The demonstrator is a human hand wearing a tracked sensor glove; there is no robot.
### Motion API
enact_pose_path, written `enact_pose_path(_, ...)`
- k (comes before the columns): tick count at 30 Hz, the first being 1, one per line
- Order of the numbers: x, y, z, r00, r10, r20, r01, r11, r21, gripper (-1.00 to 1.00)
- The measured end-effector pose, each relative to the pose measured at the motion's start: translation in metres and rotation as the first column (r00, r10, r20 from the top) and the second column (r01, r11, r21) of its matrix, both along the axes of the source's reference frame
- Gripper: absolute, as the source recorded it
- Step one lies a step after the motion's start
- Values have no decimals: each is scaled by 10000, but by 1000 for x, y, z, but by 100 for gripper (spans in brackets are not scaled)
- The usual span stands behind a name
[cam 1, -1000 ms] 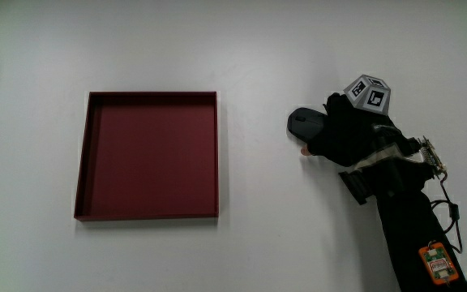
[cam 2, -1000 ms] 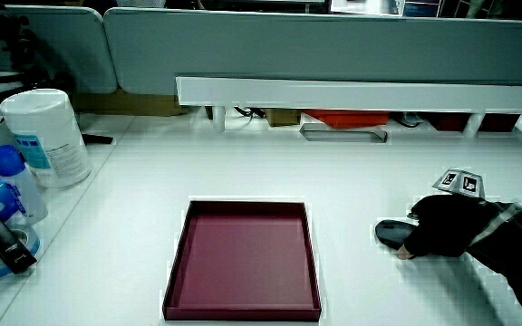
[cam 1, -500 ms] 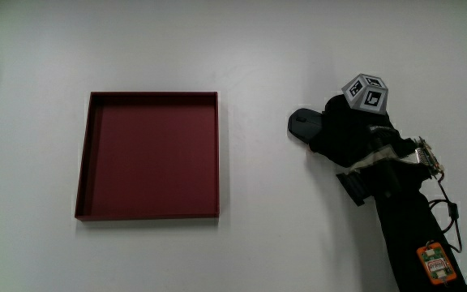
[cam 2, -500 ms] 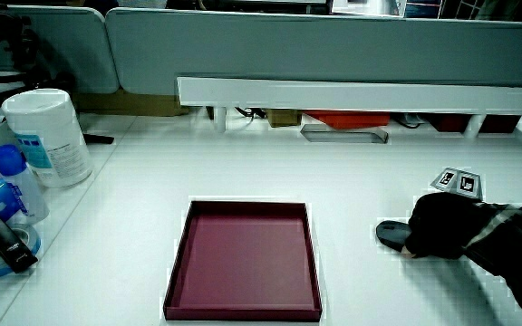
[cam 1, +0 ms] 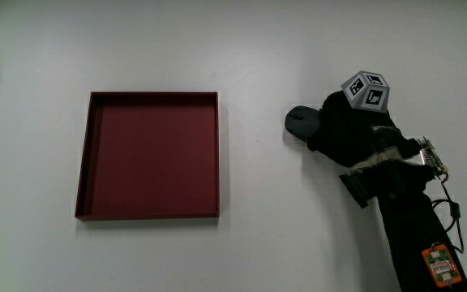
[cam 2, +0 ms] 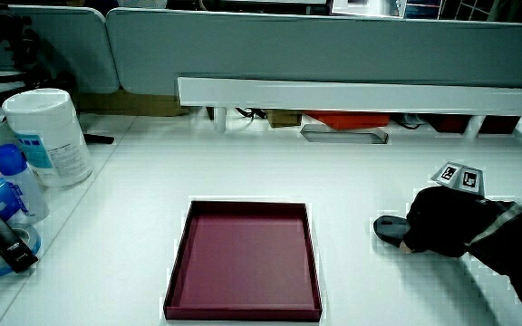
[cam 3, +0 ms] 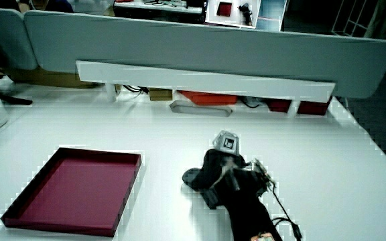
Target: Pick mouse from desk
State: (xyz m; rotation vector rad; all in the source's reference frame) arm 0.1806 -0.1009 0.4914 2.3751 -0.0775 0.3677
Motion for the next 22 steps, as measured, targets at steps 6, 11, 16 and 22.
enact_pose_path(6, -20, 1, -37, 9973, -557, 486, 534, 9975, 473, 100)
enact_pose_path(11, -41, 5, -63, 9893, -1122, 927, 1018, 9886, 1108, 100)
enact_pose_path(16, -65, 10, -80, 9681, -1869, 1667, 1652, 9768, 1361, 100)
enact_pose_path(22, -99, 17, -96, 9455, -2597, 1963, 2286, 9590, 1677, 100)
